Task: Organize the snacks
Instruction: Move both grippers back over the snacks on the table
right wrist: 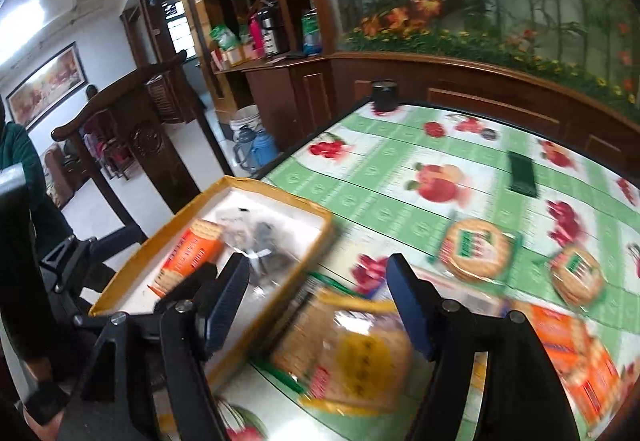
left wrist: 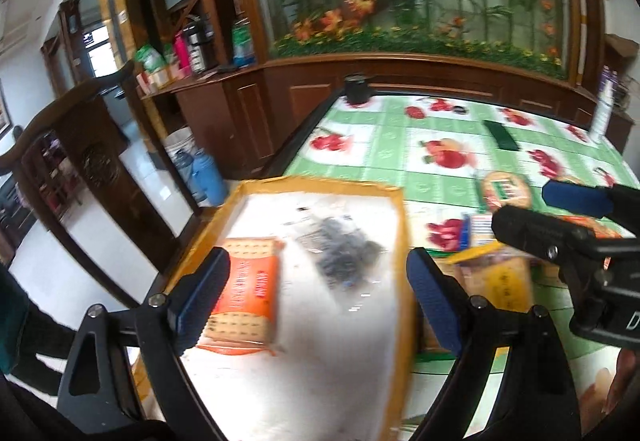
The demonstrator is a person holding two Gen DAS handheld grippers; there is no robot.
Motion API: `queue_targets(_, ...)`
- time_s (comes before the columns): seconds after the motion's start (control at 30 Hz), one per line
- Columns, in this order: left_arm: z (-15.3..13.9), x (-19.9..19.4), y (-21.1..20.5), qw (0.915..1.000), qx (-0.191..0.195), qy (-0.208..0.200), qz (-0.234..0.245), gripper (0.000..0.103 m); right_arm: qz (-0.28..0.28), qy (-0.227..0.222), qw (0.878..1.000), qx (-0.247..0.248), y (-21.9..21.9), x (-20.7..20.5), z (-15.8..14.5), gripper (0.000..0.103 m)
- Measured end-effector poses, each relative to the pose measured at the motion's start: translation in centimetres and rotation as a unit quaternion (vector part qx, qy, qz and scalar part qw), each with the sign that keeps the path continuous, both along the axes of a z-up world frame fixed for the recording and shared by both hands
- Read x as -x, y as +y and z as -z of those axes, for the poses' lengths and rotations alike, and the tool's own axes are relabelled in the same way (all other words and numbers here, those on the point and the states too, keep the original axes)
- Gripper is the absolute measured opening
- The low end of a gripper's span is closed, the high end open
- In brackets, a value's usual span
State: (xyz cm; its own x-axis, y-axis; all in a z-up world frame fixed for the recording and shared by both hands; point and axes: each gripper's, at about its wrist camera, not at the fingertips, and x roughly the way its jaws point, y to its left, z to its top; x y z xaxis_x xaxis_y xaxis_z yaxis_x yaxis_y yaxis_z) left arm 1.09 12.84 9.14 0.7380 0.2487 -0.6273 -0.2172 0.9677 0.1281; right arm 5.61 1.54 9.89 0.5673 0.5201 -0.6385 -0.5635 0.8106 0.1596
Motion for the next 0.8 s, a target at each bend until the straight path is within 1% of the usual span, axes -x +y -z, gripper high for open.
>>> queue_targets(0.13,-0.2,-0.2,-1.8,0.9995,0.012,0.004,0.030,0.092,0.036,0.000,0.999,0.020,-3.2,0.6,0.3,0.071)
queue_targets(0.2,-0.2,-0.5,-2.9,0.9981,0.032,0.012,0.051,0.092,0.052,0.008,0.998,0.015,-4.9,0.6,0.6,0.072)
queue_targets(0.3,0.2,-1.0,-4.3,0.9961,0.048,0.025,0.070,0.092,0.073,0.023,0.997,0.006,-6.9,0.6,1.4,0.072)
queue_targets(0.63,2.0,-2.0,-8.7,0.9913,0.061,0.062,0.099,0.092,0.110,0.037,0.993,0.000,-11.4,2.2,3.0,0.072)
queue_targets(0.8,3.3,-2.6,-10.6,0.9905,0.053,0.080,0.098,0.092,0.129,0.041,0.991,-0.013,-13.9,2.8,3.0,0.072)
